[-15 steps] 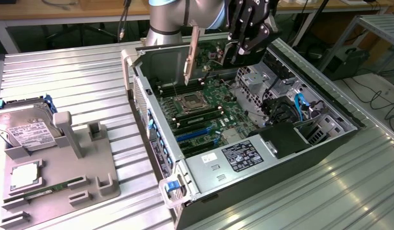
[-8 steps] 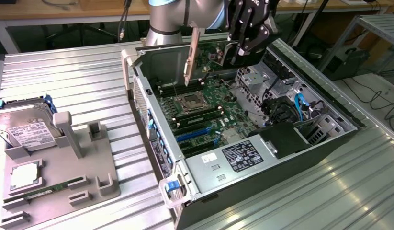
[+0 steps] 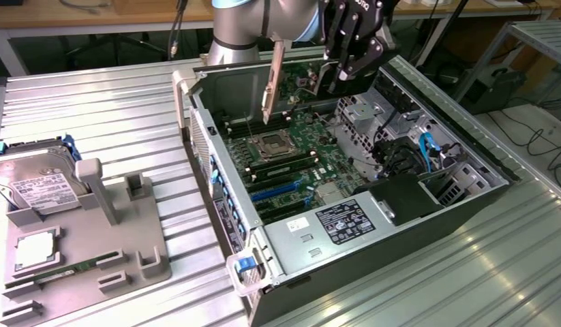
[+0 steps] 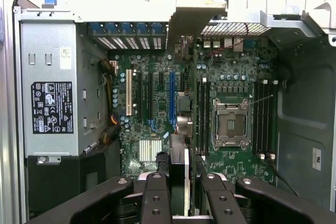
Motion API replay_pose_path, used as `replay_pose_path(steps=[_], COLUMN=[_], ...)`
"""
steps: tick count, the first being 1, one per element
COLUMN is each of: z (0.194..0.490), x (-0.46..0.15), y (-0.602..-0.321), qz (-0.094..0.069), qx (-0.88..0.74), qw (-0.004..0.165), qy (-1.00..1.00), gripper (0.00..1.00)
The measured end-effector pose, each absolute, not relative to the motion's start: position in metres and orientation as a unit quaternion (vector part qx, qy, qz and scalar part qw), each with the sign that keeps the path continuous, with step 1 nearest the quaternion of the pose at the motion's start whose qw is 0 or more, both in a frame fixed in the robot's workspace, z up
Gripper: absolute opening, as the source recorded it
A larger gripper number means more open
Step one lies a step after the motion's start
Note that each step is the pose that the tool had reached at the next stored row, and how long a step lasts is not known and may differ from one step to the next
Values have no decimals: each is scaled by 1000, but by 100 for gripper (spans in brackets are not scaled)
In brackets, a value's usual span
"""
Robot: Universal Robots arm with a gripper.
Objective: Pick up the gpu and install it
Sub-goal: 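Insert the gpu into the slot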
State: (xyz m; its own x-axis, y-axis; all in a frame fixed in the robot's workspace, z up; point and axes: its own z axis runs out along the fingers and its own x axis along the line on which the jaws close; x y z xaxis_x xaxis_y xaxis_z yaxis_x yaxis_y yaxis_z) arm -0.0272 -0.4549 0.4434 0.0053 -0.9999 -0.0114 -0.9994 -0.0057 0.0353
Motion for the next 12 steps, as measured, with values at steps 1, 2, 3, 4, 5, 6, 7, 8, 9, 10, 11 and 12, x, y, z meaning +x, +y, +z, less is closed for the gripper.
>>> replay_pose_path(steps=[1, 2, 3, 4, 5, 6, 7, 8, 9, 10, 11, 12], z=[443, 443, 443, 442, 442, 441, 441, 440, 440, 439, 439, 438], x=[-27, -27, -27, -27, -27, -27, -27, -27, -27, -27, -27, -27], y=[-455, -455, -455, -455, -455, -455, -455, -455, -455, -455, -455, -455], qz=[-17, -17, -17, -17, -17, -17, -17, -17, -17, -17, -17, -17], qx=[709, 709, 709, 709, 709, 709, 709, 709, 710, 710, 710, 710], qw=[8, 8, 8, 8, 8, 8, 8, 8, 8, 8, 8, 8], qy=[-705, -705, -705, -705, -705, -705, -705, -704, -704, -704, -704, -704], gripper=[27, 27, 27, 27, 27, 27, 27, 27, 27, 27, 27, 27])
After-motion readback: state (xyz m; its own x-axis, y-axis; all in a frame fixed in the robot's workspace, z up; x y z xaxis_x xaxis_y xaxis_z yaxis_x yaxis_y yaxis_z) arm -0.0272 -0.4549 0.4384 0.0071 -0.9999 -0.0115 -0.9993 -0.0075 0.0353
